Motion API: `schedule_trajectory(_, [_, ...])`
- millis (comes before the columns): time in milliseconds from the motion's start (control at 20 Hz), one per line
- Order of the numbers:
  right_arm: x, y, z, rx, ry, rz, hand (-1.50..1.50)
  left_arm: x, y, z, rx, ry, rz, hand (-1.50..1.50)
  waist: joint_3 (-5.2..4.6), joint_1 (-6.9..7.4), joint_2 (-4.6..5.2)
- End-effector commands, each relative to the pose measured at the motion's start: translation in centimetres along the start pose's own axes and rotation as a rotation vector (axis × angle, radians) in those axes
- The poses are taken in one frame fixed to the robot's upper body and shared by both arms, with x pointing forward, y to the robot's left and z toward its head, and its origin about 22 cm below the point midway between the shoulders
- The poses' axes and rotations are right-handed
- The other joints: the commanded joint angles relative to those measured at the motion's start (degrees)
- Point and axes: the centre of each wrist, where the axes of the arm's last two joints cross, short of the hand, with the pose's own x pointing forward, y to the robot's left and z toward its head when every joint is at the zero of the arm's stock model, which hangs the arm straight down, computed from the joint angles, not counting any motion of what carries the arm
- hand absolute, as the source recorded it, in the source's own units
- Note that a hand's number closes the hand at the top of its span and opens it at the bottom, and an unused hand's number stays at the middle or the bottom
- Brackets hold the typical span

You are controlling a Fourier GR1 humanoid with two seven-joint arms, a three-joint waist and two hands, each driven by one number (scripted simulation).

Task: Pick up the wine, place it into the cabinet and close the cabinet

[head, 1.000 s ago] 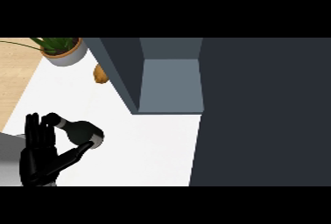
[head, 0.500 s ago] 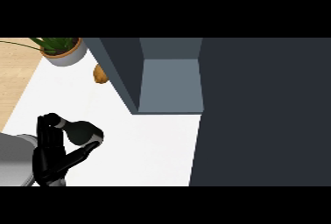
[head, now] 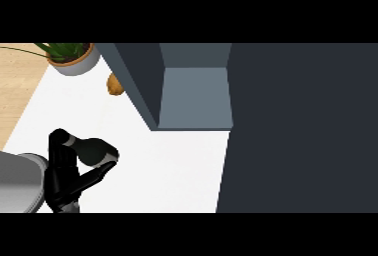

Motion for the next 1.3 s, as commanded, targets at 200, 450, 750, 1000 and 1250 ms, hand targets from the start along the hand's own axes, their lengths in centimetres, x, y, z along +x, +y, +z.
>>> schedule_trajectory(200, [2.6, 1.1, 2.2, 0.036, -0.042, -0.031, -1.50, -1.1, 0.4, 0.0, -0.030, 0.024, 0.015, -1.50, -0.01, 0.10, -0.03])
schedule_trajectory(450, [2.0, 0.1, 1.8, 0.013, -0.063, -0.005, -1.50, -1.7, 0.0, -1.8, -0.018, 0.010, 0.050, -1.50, -0.01, -0.02, 0.02])
schedule_trajectory(750, [2.1, -0.5, 2.2, 0.025, -0.055, -0.030, -1.50, -3.3, -0.1, -1.9, -0.025, -0.003, 0.111, -1.50, -0.01, -0.22, 0.05])
schedule_trajectory(1000, [1.7, 0.1, 2.2, 0.023, -0.056, -0.023, -1.50, -2.7, -0.8, -2.0, -0.144, 0.018, 0.141, 1.50, 0.02, -0.03, -0.03])
schedule_trajectory(1250, [1.1, -0.1, 2.6, 0.007, -0.052, -0.023, -1.50, -4.5, -2.9, -0.5, -0.195, -0.020, 0.043, 1.50, 0.02, -0.20, 0.01])
